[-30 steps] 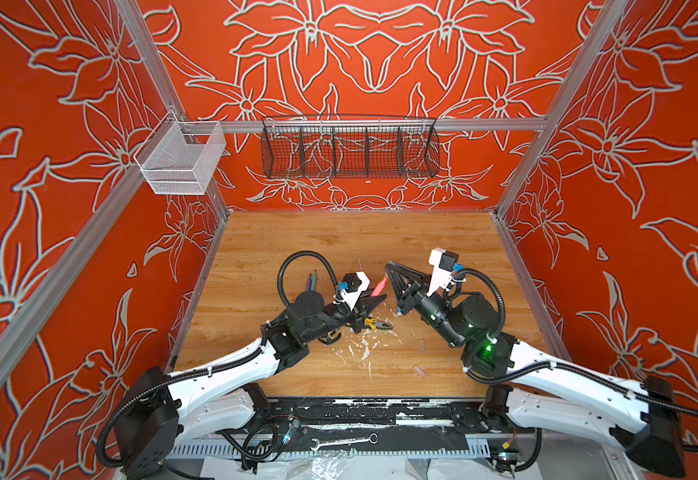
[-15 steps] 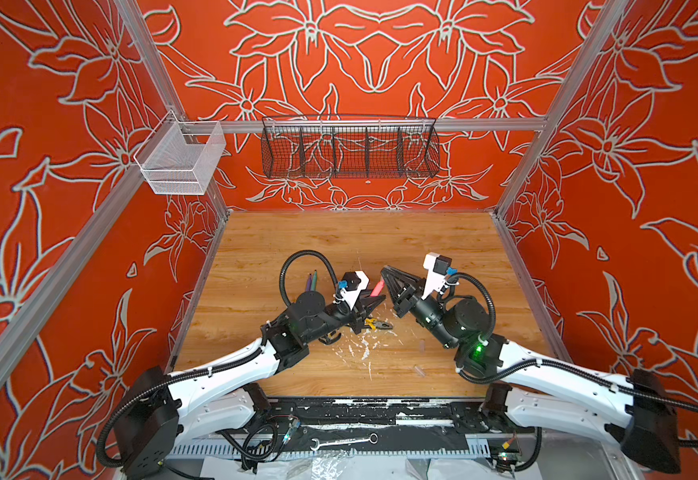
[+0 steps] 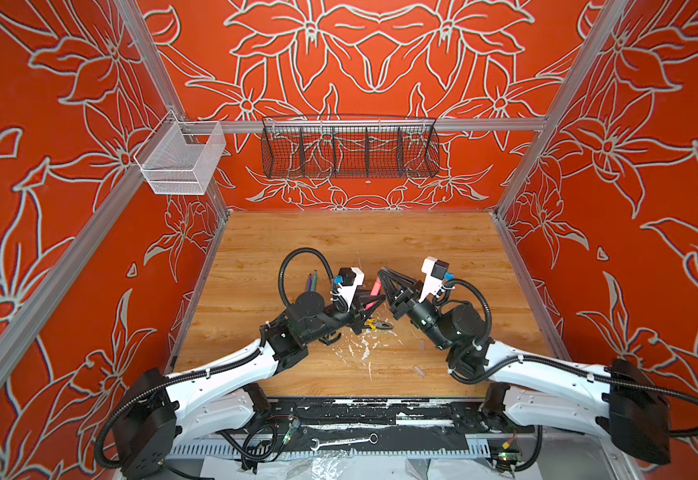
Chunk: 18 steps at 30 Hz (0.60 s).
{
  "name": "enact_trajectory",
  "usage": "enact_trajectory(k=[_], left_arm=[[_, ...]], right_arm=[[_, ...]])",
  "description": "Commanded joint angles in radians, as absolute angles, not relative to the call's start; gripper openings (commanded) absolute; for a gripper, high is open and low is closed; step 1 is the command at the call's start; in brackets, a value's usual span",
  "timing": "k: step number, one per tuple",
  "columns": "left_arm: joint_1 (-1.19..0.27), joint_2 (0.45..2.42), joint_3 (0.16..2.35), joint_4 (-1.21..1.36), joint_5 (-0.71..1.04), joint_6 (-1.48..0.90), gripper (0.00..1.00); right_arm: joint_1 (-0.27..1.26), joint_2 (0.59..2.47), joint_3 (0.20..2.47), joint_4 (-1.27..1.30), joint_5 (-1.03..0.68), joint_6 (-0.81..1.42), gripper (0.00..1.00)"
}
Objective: Insert the pens into the pen caps
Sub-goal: 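Lower the cap onto the pink marker tip held by the left gripper, then press the cap down onto the pink marker with the right gripper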
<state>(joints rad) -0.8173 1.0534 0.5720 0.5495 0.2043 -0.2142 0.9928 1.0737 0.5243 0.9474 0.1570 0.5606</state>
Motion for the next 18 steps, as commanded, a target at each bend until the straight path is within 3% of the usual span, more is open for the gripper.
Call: enact_trajectory(k=[1,3,9,18], left_arm=[[-0.819,1.024,0.584,0.645,0.212,-0.231,0.0],[-0.819,1.015,0.58,0.644,0.215,-0.224,0.0],[-0.82,1.004,0.569,0.64,0.201,-0.153,0.0],[-0.822,1.016,0.544,0.648,0.27,0.021,0.0]], right_arm=[[1.035,1.089,0.511,0.93,0.067,0.571,0.21],[1.039,1.078,0.505,0.927,0.076,0.563,0.33],[1.039,0.973,0.494,0.841,0.135,0.54,0.53],[1.039,0.83,0.586,0.562,0.166,0.512,0.68]])
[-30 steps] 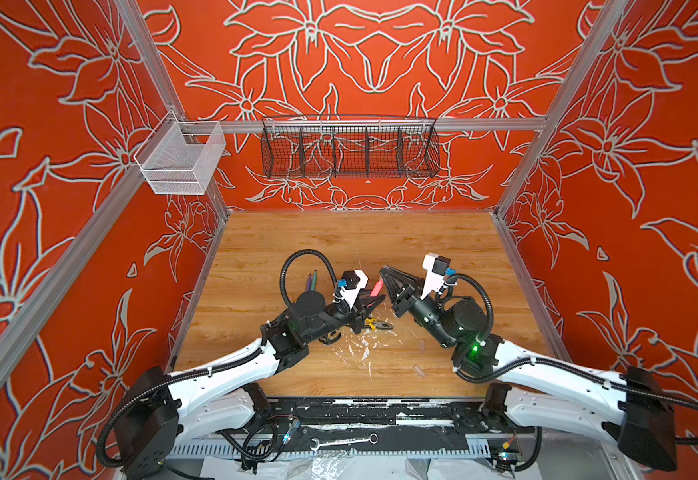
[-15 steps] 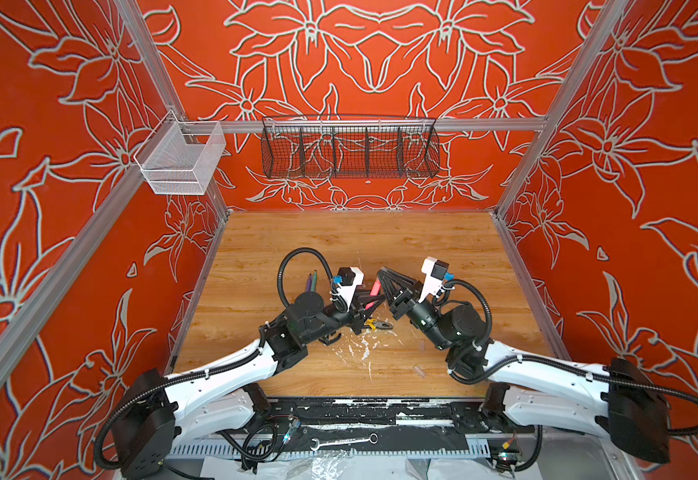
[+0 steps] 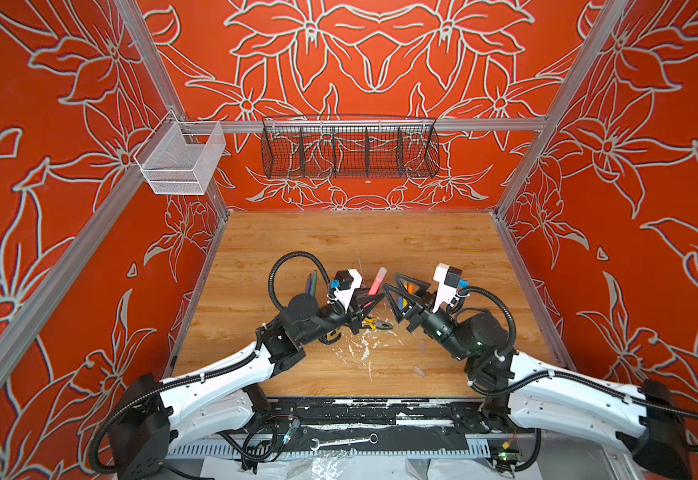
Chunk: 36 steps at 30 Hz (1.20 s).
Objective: Insert the pens into the pen caps
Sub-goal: 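Press the cap down onto the pink marker with the right gripper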
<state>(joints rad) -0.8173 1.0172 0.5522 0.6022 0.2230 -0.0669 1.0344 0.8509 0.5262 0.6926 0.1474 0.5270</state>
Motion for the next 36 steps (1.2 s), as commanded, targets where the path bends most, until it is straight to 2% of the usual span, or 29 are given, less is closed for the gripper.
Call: enact_trajectory(k=[1,5,8,14,21,27,36], left_arm=[[-0.822,1.021,0.545,0.648,0.282,0.034,0.0],[-0.828,1.039,0.541,0.658,0.308,0.068,0.0],[-0.831,1.054,0.539,0.664,0.332,0.085,0.0],[-0.844,1.078,0.543,0.669,0.332,0.106,0.0],[-0.85,1.065,0.539,0.672,0.308,0.106,0.0],[-0.85,1.066,0.545,0.676,0.271,0.084,0.0],[-0.85,1.159,0.655,0.737,0.155,-0.004,0.0]], right_arm=[[1.039,0.826,0.598,0.539,0.166,0.511,0.68],[1.039,0.817,0.643,0.445,0.197,0.52,0.66],[1.038,0.83,0.671,0.401,0.202,0.52,0.56],[1.038,0.858,0.698,0.388,0.17,0.517,0.46],[1.038,0.871,0.689,0.391,0.162,0.53,0.18],[1.039,0.907,0.674,0.411,0.11,0.543,0.03],[1.045,0.925,0.566,0.513,0.067,0.582,0.0]])
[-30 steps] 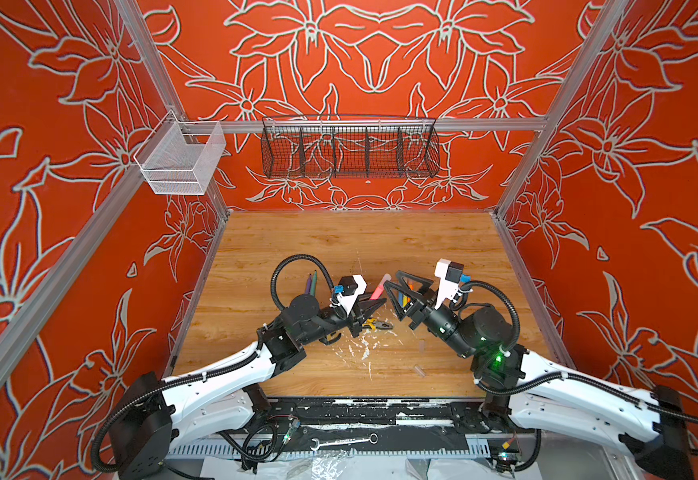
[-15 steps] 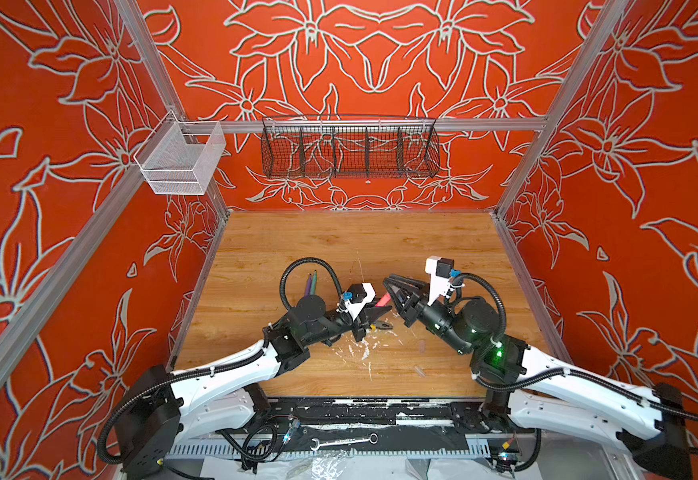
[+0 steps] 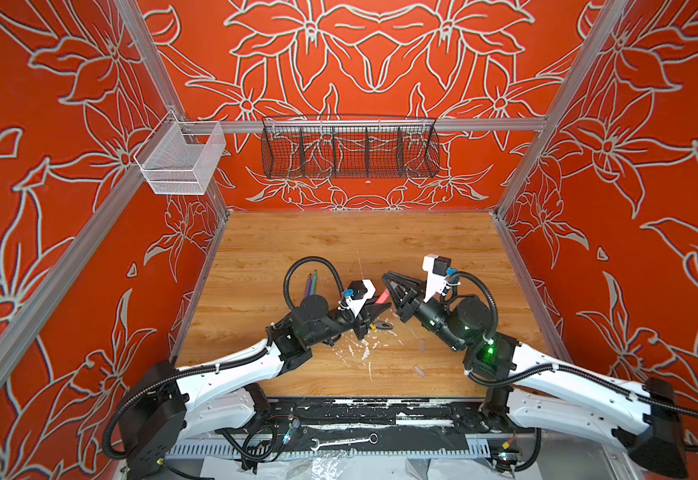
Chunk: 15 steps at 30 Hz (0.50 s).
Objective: Insert the pens into the pen caps
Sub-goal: 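Press the cap down onto the pink marker with the right gripper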
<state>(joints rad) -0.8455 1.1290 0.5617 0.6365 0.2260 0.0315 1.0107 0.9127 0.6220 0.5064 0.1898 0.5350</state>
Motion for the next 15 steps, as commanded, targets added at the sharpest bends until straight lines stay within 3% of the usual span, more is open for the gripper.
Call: enact_trajectory(k=[1,15], left_arm=[[-0.849,1.169,0.681,0.735,0.143,-0.009,0.0],[-0.741,1.246,1.031,0.643,0.097,-0.076,0.0]], right_arm=[[1.046,0.919,0.551,0.523,0.07,0.584,0.0],[1.065,0.921,0.417,0.619,0.08,0.561,0.0]])
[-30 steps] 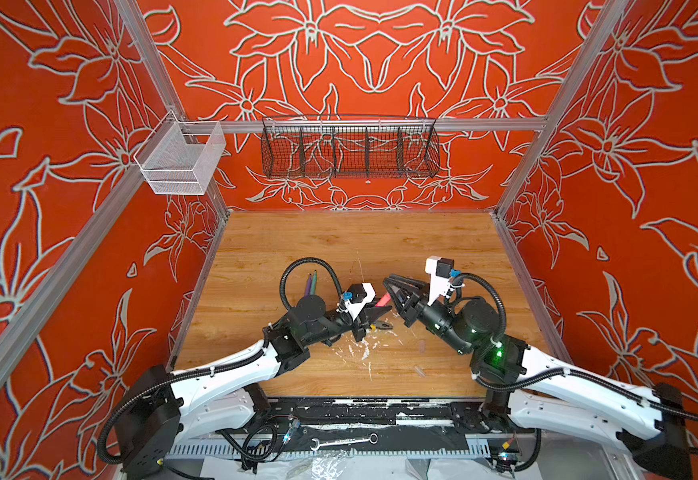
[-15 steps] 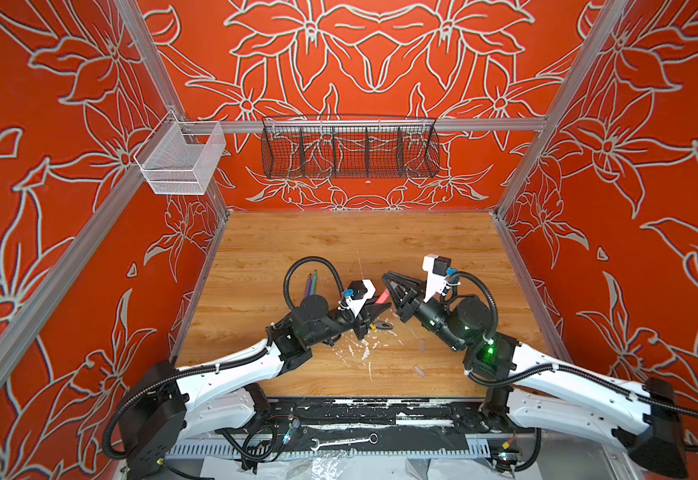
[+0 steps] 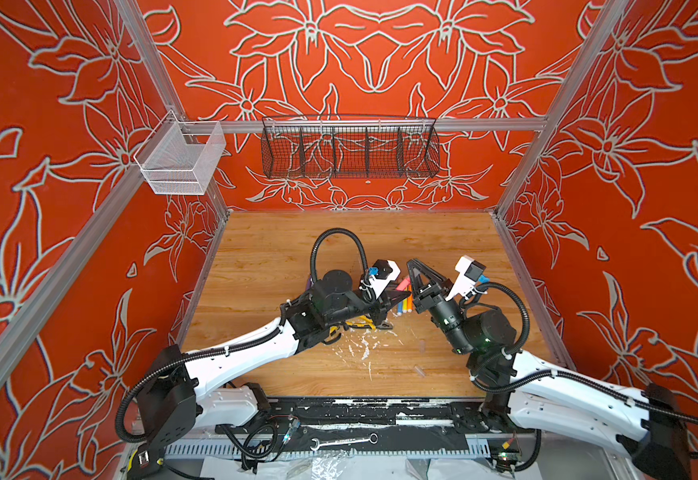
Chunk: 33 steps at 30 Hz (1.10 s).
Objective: Insert the pens into the pen caps
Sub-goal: 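Press the cap down onto the pink marker with the right gripper, then open the right gripper and draw it back while the left gripper lowers the marker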
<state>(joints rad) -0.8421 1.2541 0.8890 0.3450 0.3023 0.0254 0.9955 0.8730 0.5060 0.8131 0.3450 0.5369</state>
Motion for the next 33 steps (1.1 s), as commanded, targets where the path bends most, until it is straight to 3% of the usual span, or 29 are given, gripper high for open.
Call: enact_trajectory(k=[1,9,15,18,21,29,33], left_arm=[[-0.721,1.247,1.046,0.648,0.104,-0.093,0.0],[-0.651,1.254,1.098,0.646,0.131,-0.147,0.0],[-0.653,1.231,1.072,0.611,0.141,-0.112,0.0],[-0.696,1.206,0.961,0.587,0.095,-0.076,0.0],[-0.783,1.209,0.834,0.556,-0.031,-0.063,0.0],[-0.87,1.424,0.846,0.311,-0.235,-0.328,0.0],[-0.87,1.566,0.966,0.139,-0.315,-0.401,0.0]], right_arm=[[1.066,0.928,0.417,0.63,0.065,0.554,0.0],[1.123,1.04,0.411,0.759,0.054,0.506,0.0],[1.136,0.99,0.418,0.691,0.159,0.491,0.0],[1.13,0.883,0.472,0.48,0.294,0.481,0.31],[1.117,0.778,0.534,0.272,0.432,0.459,0.49],[1.072,0.645,0.59,0.034,0.668,0.291,0.71],[0.999,0.641,0.576,-0.023,0.78,0.247,0.73]])
